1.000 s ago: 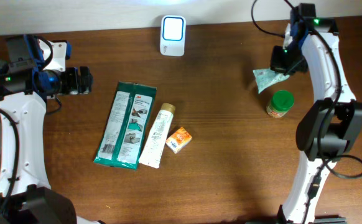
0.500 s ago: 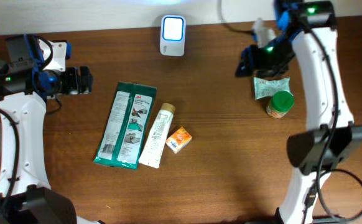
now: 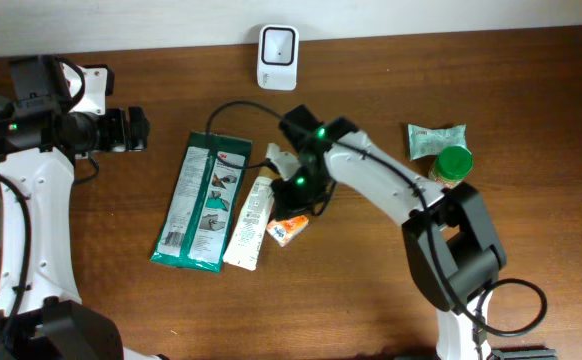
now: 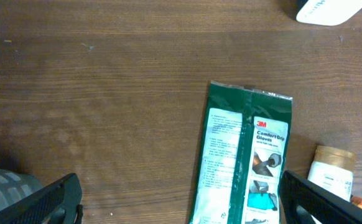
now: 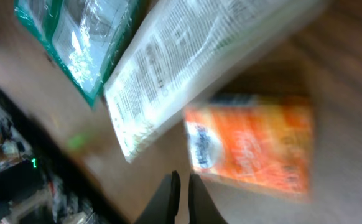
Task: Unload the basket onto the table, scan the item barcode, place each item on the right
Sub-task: 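Reach the right gripper to the orange packet and grasp it, then lift the orange packet toward the scanner with the right gripper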
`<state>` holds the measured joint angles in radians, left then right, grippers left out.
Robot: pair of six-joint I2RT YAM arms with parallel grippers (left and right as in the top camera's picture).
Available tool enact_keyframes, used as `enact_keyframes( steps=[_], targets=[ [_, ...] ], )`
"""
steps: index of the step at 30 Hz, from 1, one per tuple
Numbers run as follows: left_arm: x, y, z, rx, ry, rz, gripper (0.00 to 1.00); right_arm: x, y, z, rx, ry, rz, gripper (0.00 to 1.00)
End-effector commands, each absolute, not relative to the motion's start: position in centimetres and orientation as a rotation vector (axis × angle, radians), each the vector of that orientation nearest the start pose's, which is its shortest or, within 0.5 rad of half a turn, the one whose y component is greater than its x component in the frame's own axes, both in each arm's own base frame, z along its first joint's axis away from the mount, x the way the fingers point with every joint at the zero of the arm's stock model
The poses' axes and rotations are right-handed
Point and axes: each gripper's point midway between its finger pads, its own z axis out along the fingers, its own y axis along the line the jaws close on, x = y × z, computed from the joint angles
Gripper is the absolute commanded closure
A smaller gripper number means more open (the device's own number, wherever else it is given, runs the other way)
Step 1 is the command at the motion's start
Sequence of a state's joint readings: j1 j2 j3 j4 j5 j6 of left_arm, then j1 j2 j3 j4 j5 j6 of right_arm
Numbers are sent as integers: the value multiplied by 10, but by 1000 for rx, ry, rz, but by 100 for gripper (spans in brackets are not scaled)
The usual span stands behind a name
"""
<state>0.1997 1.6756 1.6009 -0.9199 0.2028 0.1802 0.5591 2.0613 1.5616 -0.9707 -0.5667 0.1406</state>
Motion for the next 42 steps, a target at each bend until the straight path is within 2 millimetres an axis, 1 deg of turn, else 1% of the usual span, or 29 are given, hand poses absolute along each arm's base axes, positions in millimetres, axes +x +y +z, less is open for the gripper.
enact_keyframes(
  steps=[1,2,3,4,6,8,11,14,15,16,18,19,20,21,22,23,27,28,29,31,33,34,35,39,40,41,42],
  targets=[
    [427,52,221,71,2519,-111,1,271,315,47,-567,3120,939,96],
    [427,52,221,71,2519,-111,1,267,313,39,-504,3158,890,96],
    [427,52,221,71,2519,-111,1,265,306,30,-429,3199,824,96],
    [427,52,221,71,2519,-111,1,262,301,24,-378,3224,798,96],
    [427,52,221,71,2519,-111,1,265,297,21,-358,3225,773,96],
    [427,52,221,71,2519,-111,1,274,287,20,-314,3223,749,96],
    [427,52,221,71,2519,-111,1,292,259,19,-165,3244,734,96],
    [427,52,221,71,2519,-111,1,309,229,20,-116,3231,732,94],
    [427,52,221,71,2519,-111,1,312,221,21,-120,3234,732,91],
    [427,52,221,71,2519,-111,1,314,217,25,-155,3229,750,90],
    [427,52,221,71,2519,-111,1,320,220,41,-321,3176,810,82],
    [427,52,221,71,2519,-111,1,322,220,50,-408,3153,811,75],
    [427,52,221,71,2519,-111,1,331,218,59,-469,3123,759,64],
    [427,52,221,71,2519,-111,1,336,216,60,-472,3114,720,55],
    [427,52,221,71,2519,-111,1,342,214,58,-477,3091,687,53],
    [427,52,221,71,2519,-111,1,343,214,55,-477,3090,683,53],
    [427,52,221,71,2519,-111,1,339,214,20,-469,3151,677,54],
    [427,52,221,71,2519,-111,1,339,214,16,-467,3157,680,54],
    [427,52,221,71,2519,-111,1,338,214,12,-467,3164,679,57],
    [427,52,221,71,2519,-111,1,337,220,6,-478,3169,691,59],
    [427,52,221,71,2519,-111,1,332,228,-1,-516,3177,687,69],
    [427,52,221,71,2519,-111,1,331,229,-4,-511,3184,686,76],
    [427,52,221,71,2519,-111,1,331,228,-5,-498,3190,684,79],
    [427,52,221,71,2519,-111,1,330,227,-7,-487,3199,676,80],
    [427,52,221,71,2519,-111,1,330,227,-7,-487,3200,675,86],
    [427,52,221,71,2519,-111,1,329,227,-7,-485,3204,677,96],
    [427,52,221,71,2519,-111,1,325,227,1,-451,3232,728,96]
  ],
)
